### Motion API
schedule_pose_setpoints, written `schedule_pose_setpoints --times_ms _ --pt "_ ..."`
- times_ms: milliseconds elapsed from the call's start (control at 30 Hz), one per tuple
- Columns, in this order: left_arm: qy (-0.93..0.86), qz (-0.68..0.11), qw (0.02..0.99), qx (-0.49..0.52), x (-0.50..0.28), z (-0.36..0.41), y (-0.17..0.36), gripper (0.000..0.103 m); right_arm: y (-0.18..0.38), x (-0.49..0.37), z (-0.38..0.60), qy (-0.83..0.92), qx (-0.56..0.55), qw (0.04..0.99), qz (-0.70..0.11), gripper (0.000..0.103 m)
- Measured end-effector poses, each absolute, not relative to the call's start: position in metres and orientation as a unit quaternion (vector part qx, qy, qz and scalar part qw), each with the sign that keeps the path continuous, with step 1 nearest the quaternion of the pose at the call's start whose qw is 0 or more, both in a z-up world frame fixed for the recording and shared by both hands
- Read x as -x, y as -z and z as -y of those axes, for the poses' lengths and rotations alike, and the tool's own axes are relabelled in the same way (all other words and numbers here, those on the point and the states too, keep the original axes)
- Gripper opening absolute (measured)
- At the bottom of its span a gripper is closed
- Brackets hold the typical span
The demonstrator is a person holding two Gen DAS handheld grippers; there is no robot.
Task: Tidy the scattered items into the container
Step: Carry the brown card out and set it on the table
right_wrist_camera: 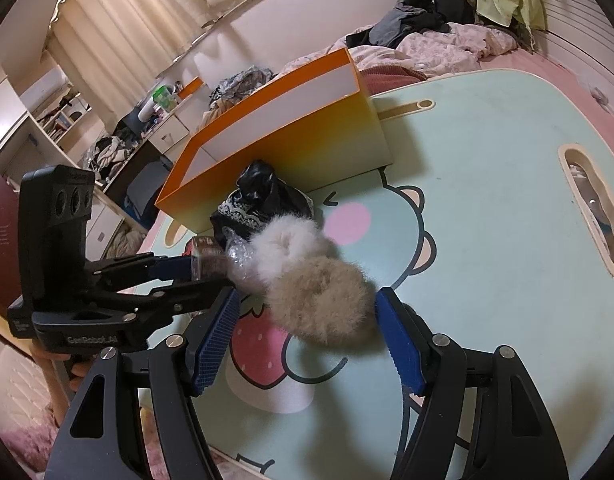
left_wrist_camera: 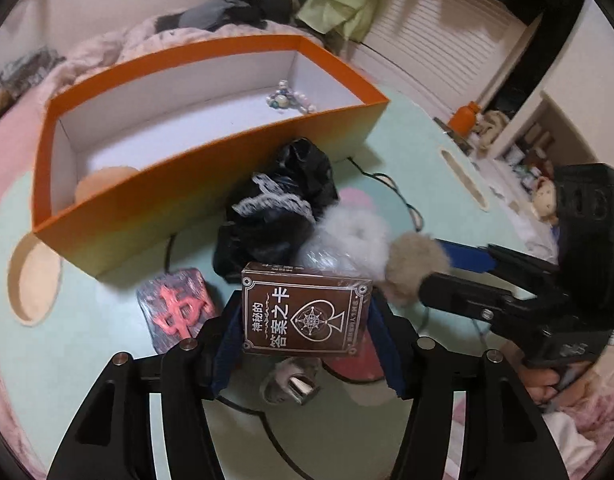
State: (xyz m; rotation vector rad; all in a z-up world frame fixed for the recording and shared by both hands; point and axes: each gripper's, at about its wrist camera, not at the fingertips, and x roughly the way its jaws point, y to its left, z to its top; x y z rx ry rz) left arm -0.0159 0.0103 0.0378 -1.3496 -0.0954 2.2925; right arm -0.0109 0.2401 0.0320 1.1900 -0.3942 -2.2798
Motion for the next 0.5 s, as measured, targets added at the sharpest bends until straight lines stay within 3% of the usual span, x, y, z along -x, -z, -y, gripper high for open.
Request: schedule_pose_setpoints --times_ms 133,333,500 --pt "-0.862 0.074 0.25 0.434 -0.01 0.01 -0.055 0.072 -0.035 0.008 -0.241 0.85 -0.433 0.263 0.143 0.07" --pt "-0.895 0.068 0.242 0.369 -0.045 0.038 -0.072 0.074 -0.064 0.008 -0.234 0.872 -0.394 0.268 0.114 0.07" --pt "-0.913 0.051 0.149 0.376 -0.049 0.055 -0.059 0.08 -0.117 0.027 -0.202 0.874 -0.362 0.314 0.08 0.07"
